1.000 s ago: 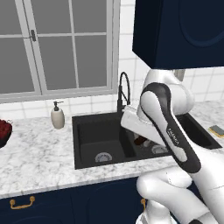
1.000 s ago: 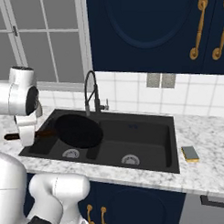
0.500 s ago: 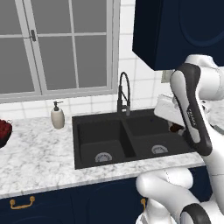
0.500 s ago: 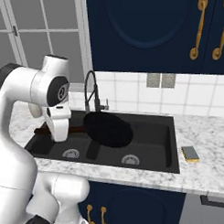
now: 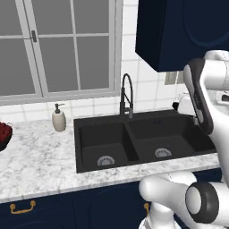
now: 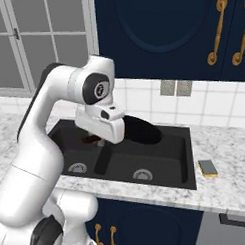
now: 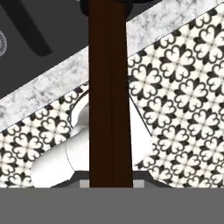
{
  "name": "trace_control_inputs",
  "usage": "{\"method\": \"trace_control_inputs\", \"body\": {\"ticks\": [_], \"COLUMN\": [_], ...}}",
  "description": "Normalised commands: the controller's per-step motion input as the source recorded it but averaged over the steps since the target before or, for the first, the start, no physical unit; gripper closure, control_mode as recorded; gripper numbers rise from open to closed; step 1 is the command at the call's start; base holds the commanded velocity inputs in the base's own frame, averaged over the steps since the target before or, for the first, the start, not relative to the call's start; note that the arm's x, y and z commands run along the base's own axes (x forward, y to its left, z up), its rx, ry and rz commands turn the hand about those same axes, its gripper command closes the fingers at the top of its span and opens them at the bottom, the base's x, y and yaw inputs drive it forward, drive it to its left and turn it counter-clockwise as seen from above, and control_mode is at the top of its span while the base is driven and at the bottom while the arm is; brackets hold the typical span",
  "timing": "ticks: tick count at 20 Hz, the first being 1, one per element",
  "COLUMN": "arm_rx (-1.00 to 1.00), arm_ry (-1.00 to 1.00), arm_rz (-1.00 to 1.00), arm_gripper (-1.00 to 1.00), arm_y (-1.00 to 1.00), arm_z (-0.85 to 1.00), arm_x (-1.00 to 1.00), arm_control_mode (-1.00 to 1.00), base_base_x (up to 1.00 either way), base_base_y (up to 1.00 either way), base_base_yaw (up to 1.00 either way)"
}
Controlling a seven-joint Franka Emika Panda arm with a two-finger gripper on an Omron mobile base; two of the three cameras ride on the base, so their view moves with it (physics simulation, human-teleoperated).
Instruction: Pick the pan and sponge and place them into the sink. Then turn on the water.
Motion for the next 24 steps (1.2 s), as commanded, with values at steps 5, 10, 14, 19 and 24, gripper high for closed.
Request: {"method": "trace_control_inputs", "body": {"ticks": [5,10,14,19,24], "arm_rx": [0.0,0.0,0.07,0.11,0.08], "arm_ry": [-0.06,-0.19,-0.25,-0.3,-0.08], "arm_rz": [0.68,0.59,0.49,0.5,0.52], "arm_gripper": [1.0,1.0,1.0,1.0,1.0], "arm_y": [-0.67,-0.47,-0.71,-0.78,-0.54], "arm_z": [-0.18,-0.43,-0.15,-0.09,-0.14], "arm_x": [0.26,0.02,0.0,0.1,0.7], "arm_control_mode": [-1.0,-1.0,-1.0,-1.0,-1.0], "base_base_x": [0.0,0.0,0.0,0.0,0.0], "base_base_y": [0.0,0.0,0.0,0.0,0.0], "base_base_yaw": [0.0,0.0,0.0,0.0,0.0]}}
